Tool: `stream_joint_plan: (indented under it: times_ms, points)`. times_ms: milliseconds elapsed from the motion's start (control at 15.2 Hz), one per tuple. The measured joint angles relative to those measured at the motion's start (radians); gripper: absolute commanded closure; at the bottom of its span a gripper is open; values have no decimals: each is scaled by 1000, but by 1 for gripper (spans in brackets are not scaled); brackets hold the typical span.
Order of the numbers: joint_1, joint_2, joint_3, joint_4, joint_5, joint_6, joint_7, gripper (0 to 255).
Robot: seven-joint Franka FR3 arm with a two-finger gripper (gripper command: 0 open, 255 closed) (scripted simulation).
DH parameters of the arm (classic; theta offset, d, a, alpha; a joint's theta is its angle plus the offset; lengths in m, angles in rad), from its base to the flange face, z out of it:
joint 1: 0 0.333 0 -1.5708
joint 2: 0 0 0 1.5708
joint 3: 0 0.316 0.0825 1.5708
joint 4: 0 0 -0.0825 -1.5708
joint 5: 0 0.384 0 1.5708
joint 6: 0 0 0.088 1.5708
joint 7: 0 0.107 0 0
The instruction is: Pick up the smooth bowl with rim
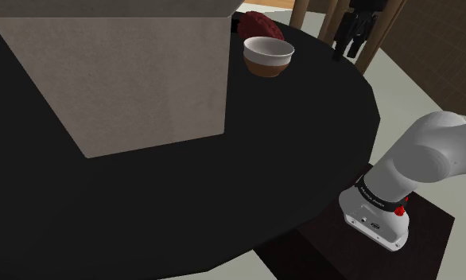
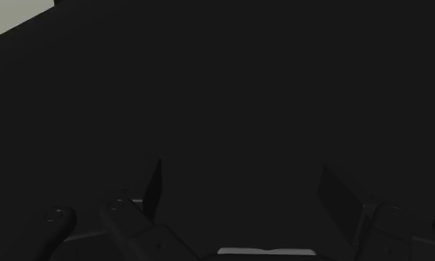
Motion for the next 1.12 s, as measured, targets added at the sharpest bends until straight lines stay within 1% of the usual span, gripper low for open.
stream_joint_plan:
  times_ms: [132,330,792,990,1122]
  points:
    - [-1,16,-2,11,0,8,-1,0]
    - [-3,102,-4,52,8,62,1,0]
    - [-3,359,-5,225,36,181,18,0]
    - [-3,458,-8,317,47,203,24,0]
    - [-6,515,-14,353,52,228,19,0]
